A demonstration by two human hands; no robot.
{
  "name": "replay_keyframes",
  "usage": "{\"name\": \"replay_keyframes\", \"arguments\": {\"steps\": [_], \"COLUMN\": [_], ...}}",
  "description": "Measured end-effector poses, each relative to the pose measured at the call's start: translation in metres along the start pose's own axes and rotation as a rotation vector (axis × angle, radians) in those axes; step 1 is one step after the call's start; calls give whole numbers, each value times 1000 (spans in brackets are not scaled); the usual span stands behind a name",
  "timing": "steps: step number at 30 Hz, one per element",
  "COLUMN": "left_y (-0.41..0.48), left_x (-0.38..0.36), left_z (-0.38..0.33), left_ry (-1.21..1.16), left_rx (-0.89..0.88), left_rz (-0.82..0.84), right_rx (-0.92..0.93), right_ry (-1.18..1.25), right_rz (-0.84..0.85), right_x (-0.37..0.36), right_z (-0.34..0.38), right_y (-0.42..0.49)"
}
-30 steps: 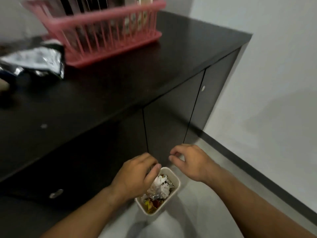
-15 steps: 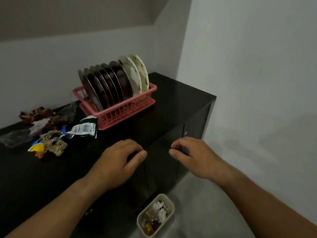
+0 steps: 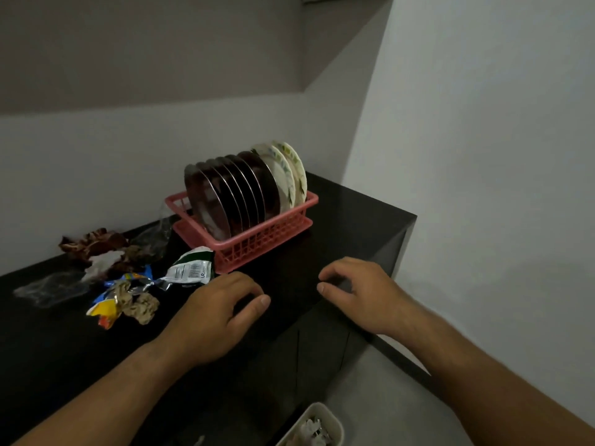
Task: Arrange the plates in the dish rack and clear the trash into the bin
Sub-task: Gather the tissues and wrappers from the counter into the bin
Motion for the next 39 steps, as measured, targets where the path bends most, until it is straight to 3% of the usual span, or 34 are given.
{"name": "replay_keyframes", "arguments": {"steps": [9,16,21,27,33,36,39], "left_y": [-44,-57,-58,-59,-53,-50,-51], "left_x": [71,109,111,102,97,89,74], "left_z": [144,222,251,279,306,307,299], "left_ry": [53,97,59,50,59,96,225], "left_rx": [67,102,134,163,128,75,0], "left_rz": [-13,-21,-31,-52,-33,-41,6], "right_rx": [47,-4,-99,-91,-366,-370,-321], "right_ry": [-16,-120,-262,-289,-241,-392,-474], "right_rz": [-17,99,276,158,337,384,293], "right_x": [-112,-183,-218,-238,-259,-277,-287], "right_z": [94,128,131,143,124,108,99], "right_y": [84,133,160,224,259,256,247]}}
Point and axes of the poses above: each hand's wrist, its own y-axis towards the middle knuckle, its own x-axis out of the back of the hand, z = x × y, the point moved 2 cm from there along y, towards the middle knuckle, and after that the axes turned 6 degrees about y, right-handed, at the moved point
